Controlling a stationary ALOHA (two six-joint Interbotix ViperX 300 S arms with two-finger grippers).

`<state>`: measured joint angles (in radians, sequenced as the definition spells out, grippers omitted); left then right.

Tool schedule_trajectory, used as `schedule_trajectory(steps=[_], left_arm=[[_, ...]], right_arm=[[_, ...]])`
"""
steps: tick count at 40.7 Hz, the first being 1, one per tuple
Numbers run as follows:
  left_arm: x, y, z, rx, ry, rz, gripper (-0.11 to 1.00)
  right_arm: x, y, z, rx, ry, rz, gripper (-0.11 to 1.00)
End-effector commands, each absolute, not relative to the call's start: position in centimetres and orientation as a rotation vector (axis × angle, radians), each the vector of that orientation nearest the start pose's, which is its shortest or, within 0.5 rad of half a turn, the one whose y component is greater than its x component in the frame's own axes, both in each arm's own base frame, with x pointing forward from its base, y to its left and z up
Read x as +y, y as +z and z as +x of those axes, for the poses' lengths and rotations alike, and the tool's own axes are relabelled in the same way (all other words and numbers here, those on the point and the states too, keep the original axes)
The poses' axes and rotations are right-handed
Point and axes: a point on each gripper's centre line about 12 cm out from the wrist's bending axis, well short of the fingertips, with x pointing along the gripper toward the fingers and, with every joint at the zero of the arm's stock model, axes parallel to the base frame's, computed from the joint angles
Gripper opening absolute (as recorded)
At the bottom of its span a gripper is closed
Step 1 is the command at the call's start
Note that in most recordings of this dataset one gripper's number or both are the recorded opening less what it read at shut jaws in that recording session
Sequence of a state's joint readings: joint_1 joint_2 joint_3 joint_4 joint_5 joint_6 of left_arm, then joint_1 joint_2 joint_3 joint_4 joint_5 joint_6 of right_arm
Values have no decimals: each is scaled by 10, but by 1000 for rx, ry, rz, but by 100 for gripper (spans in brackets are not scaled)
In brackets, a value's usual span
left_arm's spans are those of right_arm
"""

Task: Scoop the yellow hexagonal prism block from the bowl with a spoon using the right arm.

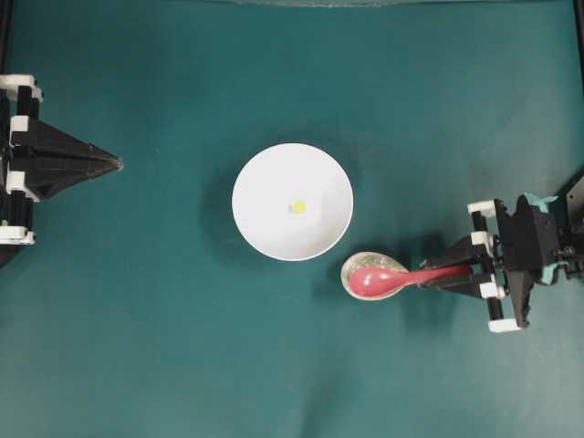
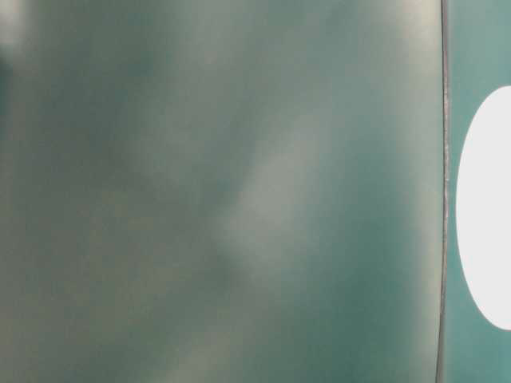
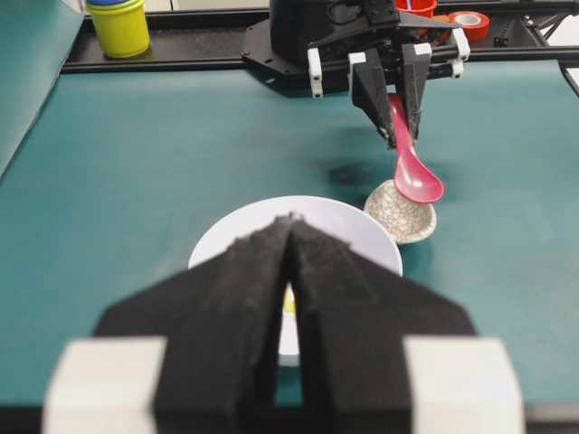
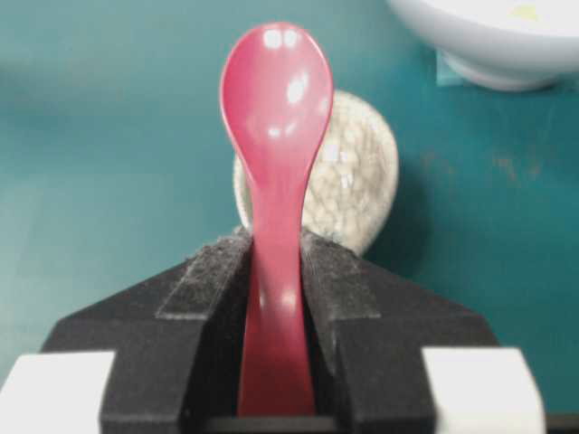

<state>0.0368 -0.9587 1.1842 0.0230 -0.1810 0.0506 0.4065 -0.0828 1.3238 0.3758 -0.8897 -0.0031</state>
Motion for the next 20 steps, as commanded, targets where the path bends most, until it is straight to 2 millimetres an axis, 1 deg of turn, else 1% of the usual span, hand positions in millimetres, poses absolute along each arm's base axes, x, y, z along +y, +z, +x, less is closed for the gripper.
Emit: schedule_trajectory(steps=[1,8,12,15,20], left_arm=[[7,283,202,27,32,77,-1],[7,284,202,26,34,77,-1],[7,284,202,26,33,77,-1],[7,284,202,26,33,77,-1],[7,283,202,27,32,77,-1]], right_arm=[[61,107,234,381,56,117,20],[58,104,237,412,40,125,20],[59,104,239,421,37,130,23],[59,103,240,434,40,130,28],[60,103,240,440,40,130,44]])
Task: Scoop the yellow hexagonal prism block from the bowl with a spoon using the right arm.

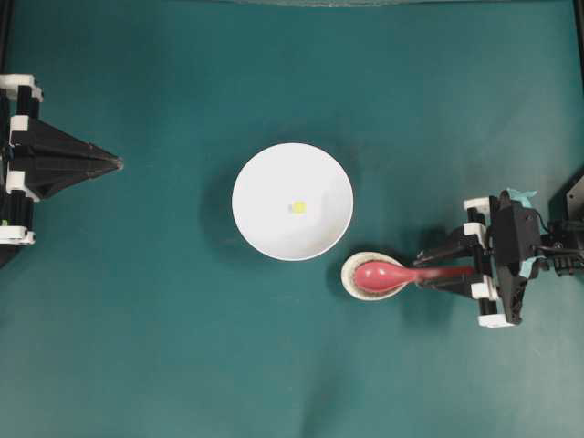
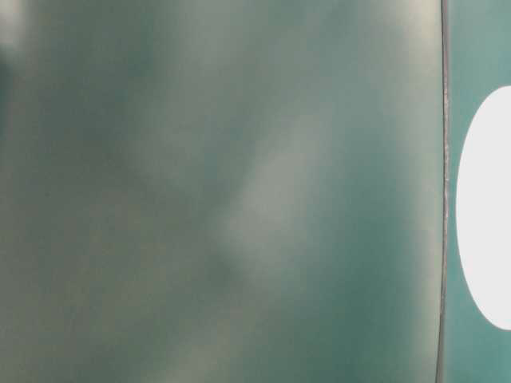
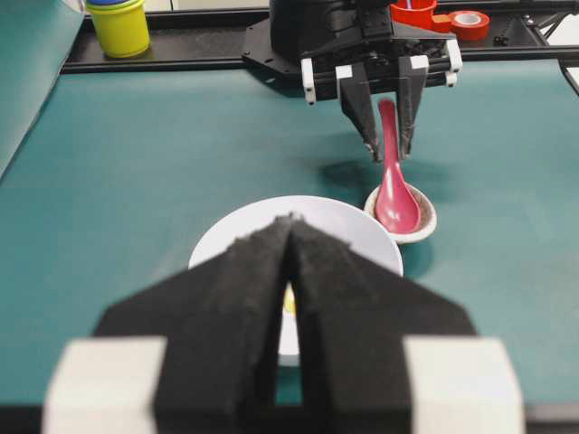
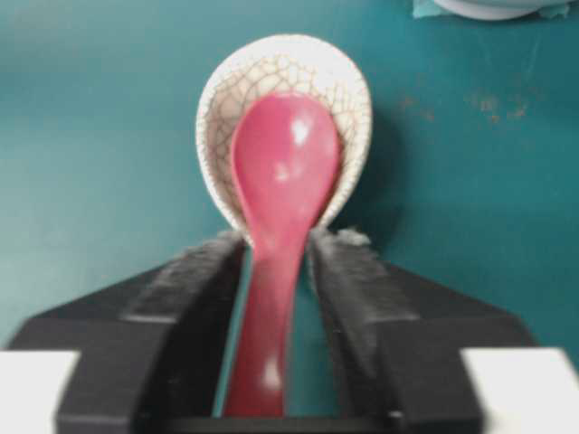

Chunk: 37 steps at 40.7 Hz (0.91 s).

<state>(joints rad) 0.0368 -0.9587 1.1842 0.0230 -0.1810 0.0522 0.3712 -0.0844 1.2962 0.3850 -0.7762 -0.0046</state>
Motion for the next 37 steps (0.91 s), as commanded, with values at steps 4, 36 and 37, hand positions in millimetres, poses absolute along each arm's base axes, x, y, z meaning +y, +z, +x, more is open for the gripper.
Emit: schedule_trajectory(steps=[4,36,37], left_arm=[[7,284,202,26,33,77,-1],[7,284,201,26,33,77,-1],[7,283,202,27,34,77,-1]], right_arm=[[60,102,239,442,44,122,52],[63,80,243,426,35,77,52],[63,80,243,426,35,77,52]])
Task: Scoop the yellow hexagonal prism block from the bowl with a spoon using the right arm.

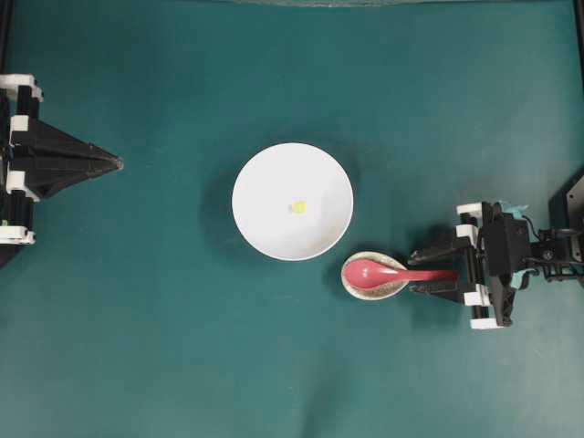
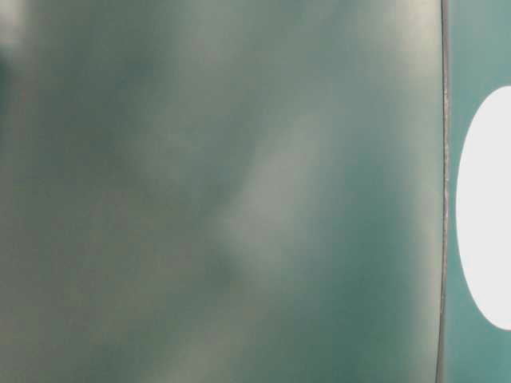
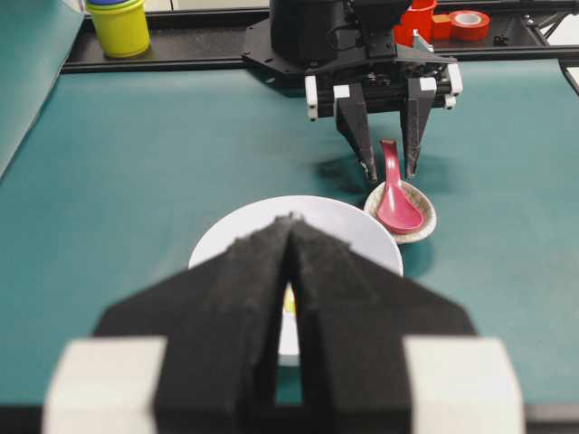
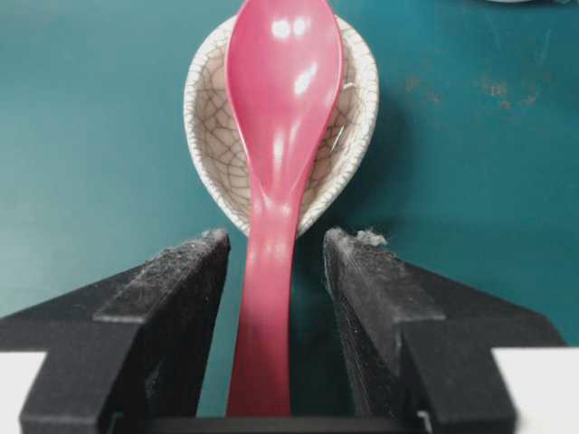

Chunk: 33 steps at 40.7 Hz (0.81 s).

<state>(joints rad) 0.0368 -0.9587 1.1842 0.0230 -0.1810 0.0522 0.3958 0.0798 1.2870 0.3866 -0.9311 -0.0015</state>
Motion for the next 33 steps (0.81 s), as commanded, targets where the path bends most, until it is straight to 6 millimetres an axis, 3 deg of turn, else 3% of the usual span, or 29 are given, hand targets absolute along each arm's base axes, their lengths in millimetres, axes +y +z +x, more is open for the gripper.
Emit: schedule_trajectory(steps=[1,22,33], left_arm=[[7,283,202,27,32,77,-1],[7,284,201,26,33,77,-1],[7,284,201,26,33,77,-1]], right_arm=[[63,80,243,426,35,77,52],[61,83,232,348,46,58,52],[62,72,232,282,36,71,52]])
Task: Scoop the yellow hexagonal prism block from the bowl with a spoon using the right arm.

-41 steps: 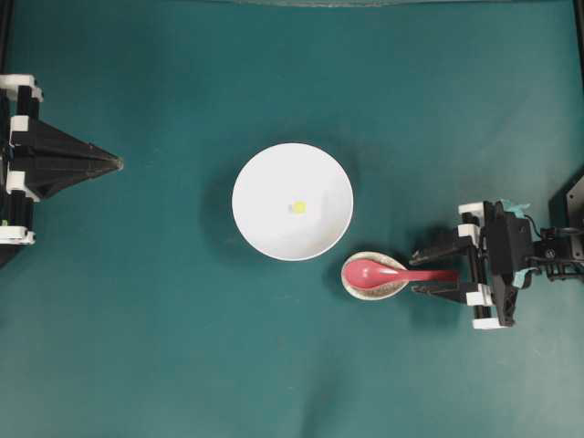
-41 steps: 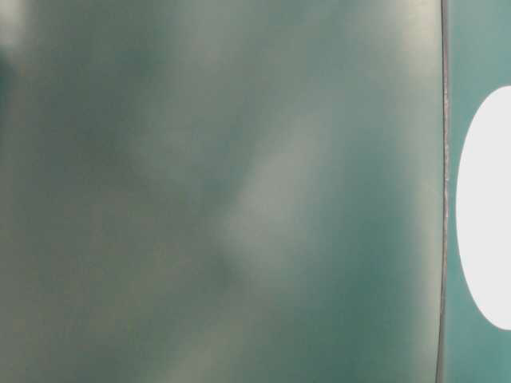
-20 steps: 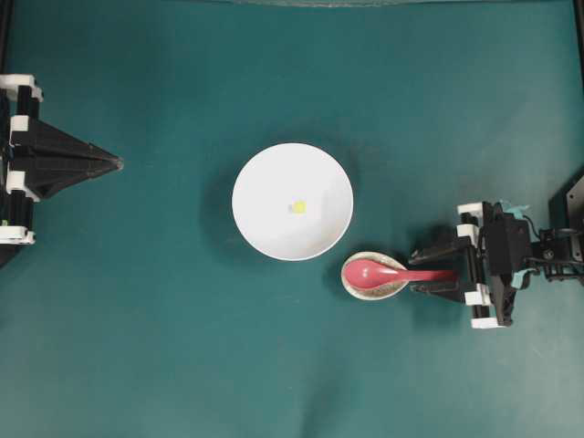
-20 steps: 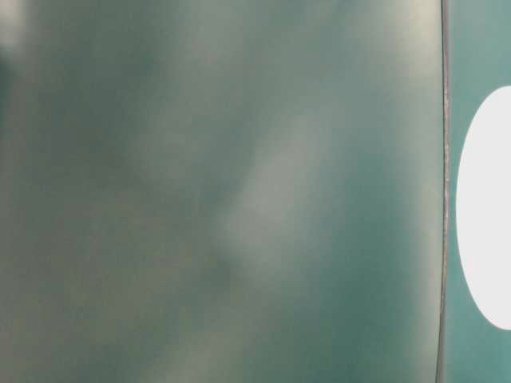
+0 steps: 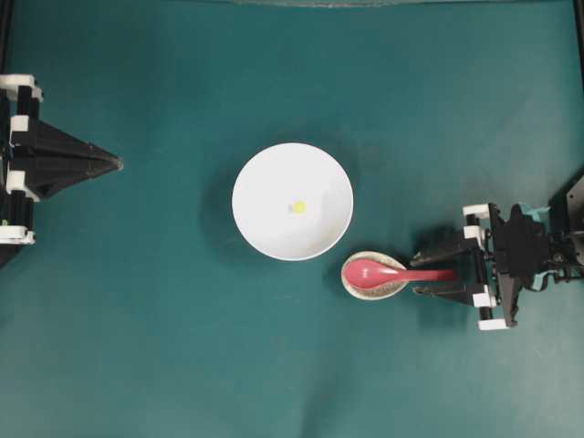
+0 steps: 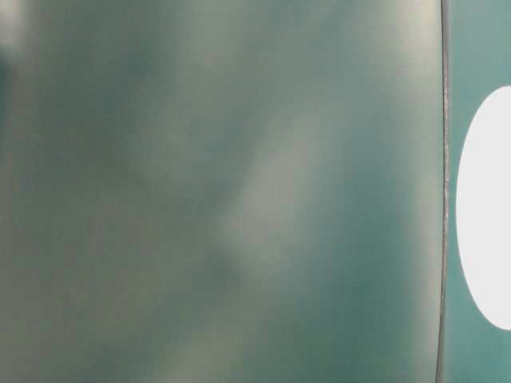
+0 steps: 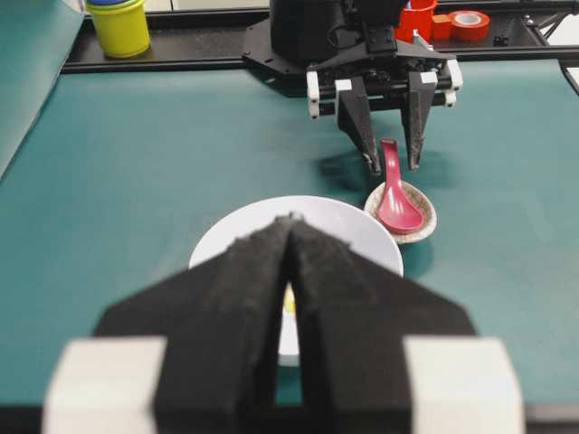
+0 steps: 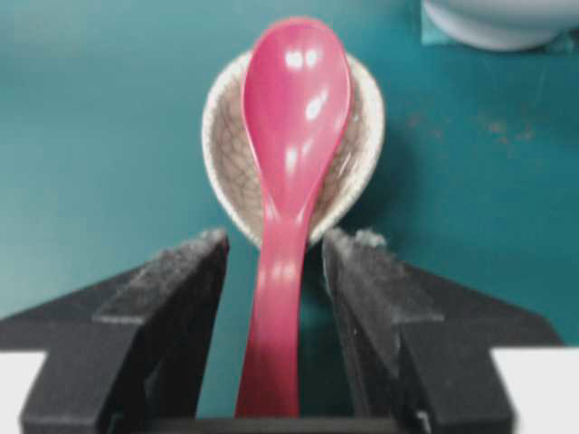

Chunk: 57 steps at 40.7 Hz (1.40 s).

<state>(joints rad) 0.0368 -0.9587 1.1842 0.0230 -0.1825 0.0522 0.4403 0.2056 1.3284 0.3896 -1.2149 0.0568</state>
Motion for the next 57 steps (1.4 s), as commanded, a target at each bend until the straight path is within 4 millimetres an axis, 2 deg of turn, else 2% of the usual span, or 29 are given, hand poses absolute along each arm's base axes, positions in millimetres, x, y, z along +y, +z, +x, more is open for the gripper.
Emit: schedule_trajectory(steps=[1,34,45,57], left_arm=[[7,284,201,26,34,76,-1],[7,284,201,26,33,74,-1],[7,284,201,26,34,74,-1],[7,283,201,29,33,76,-1]], right_arm=[[61,72,232,273,32,72,52],[63,63,232,289,-8,66,52],[62,64,233,284,-18,68,43],[63,66,233,275,-14,73,43]])
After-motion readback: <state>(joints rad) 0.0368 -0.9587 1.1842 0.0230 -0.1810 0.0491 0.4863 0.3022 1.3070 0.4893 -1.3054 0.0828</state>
